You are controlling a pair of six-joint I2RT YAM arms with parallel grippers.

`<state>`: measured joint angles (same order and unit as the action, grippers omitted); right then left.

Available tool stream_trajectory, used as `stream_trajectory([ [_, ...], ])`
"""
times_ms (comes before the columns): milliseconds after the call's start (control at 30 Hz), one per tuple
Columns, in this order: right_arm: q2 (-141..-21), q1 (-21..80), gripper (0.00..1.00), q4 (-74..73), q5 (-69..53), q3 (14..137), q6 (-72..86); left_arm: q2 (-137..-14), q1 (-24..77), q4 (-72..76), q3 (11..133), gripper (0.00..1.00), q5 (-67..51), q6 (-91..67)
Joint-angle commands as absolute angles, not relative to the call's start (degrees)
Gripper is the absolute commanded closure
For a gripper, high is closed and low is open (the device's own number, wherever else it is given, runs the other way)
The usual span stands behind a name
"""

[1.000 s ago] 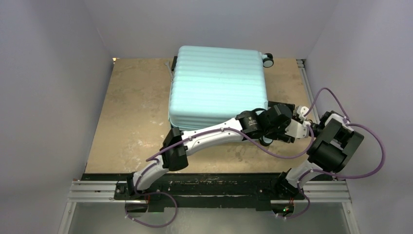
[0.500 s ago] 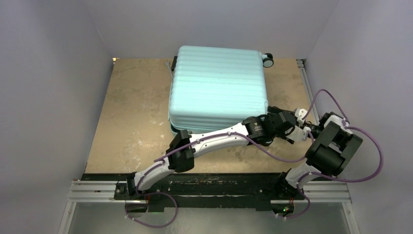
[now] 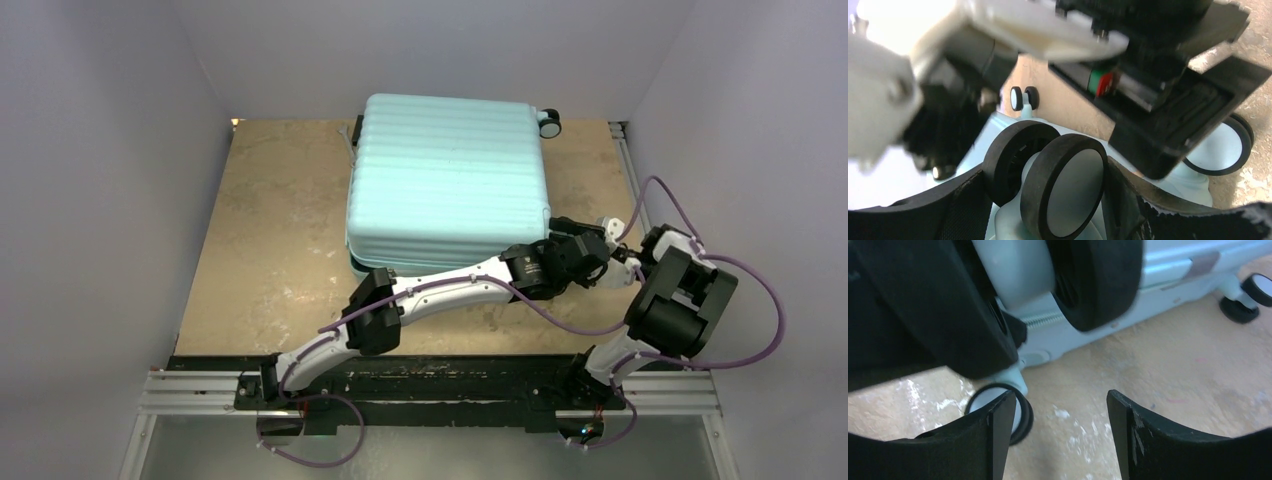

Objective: Pack the luggage
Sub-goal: Zip the luggage at the center of the board.

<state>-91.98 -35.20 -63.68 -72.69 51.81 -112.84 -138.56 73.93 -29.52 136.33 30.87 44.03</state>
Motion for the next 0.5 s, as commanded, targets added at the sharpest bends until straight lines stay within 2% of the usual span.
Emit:
stream_trajectory([
  [0, -92.23, -30.82, 0.31, -64.69, -77.63, 51.41, -110.98, -131.77, 72.27, -15.43, 137.85, 1.0, 39.8, 36.54],
  [300, -92.94, -26.42, 0.38, -64.69, -78.63, 50.67, -108.24, -129.54, 71.26, -15.21, 137.74, 1.0, 41.31, 33.77],
  [467, -93.19, -25.46, 0.38, -64.69, -77.67, 49.98, -109.17, -128.2, 70.13, -13.87, 137.34, 1.0, 43.66, 32.7],
])
